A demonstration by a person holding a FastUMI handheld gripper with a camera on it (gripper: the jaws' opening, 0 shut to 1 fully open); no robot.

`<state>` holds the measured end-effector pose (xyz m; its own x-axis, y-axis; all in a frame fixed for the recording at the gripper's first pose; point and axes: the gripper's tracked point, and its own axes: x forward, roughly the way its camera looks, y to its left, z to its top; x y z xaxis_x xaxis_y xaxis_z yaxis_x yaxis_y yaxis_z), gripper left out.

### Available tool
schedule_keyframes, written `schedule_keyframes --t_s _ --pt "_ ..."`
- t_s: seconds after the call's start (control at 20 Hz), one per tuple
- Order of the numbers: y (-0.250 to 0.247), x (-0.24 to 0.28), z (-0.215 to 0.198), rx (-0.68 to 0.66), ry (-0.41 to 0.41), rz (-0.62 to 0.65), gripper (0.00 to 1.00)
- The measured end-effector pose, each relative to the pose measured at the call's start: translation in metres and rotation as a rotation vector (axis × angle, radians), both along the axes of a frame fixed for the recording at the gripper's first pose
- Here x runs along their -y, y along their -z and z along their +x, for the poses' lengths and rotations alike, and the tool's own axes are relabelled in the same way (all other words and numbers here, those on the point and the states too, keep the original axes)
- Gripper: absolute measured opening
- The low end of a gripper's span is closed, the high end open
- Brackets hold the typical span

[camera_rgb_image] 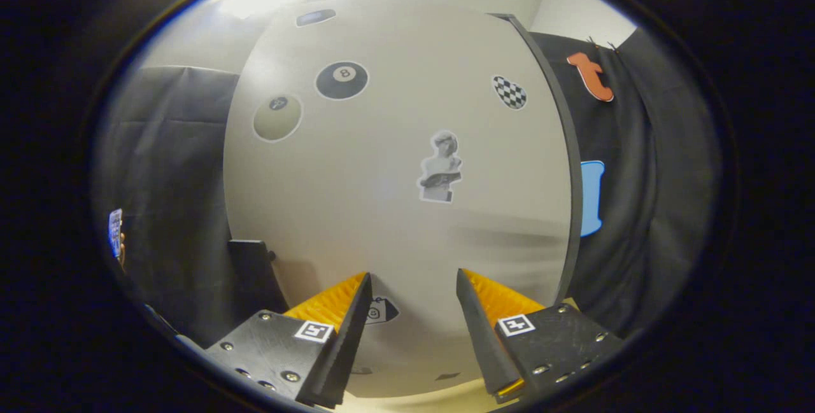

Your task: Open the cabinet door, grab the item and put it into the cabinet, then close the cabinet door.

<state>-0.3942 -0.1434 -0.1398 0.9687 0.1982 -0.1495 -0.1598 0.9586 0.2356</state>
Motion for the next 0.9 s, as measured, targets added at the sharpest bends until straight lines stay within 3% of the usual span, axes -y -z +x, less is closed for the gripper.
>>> schedule_keyframes --t_s 0.65,0.9 --pt "0.0039 0.0021 0.0102 -0.020 0.061 -0.040 0.79" --pt "0.0035 0.0025 0.0117 -0.006 0.088 -0.111 0.79"
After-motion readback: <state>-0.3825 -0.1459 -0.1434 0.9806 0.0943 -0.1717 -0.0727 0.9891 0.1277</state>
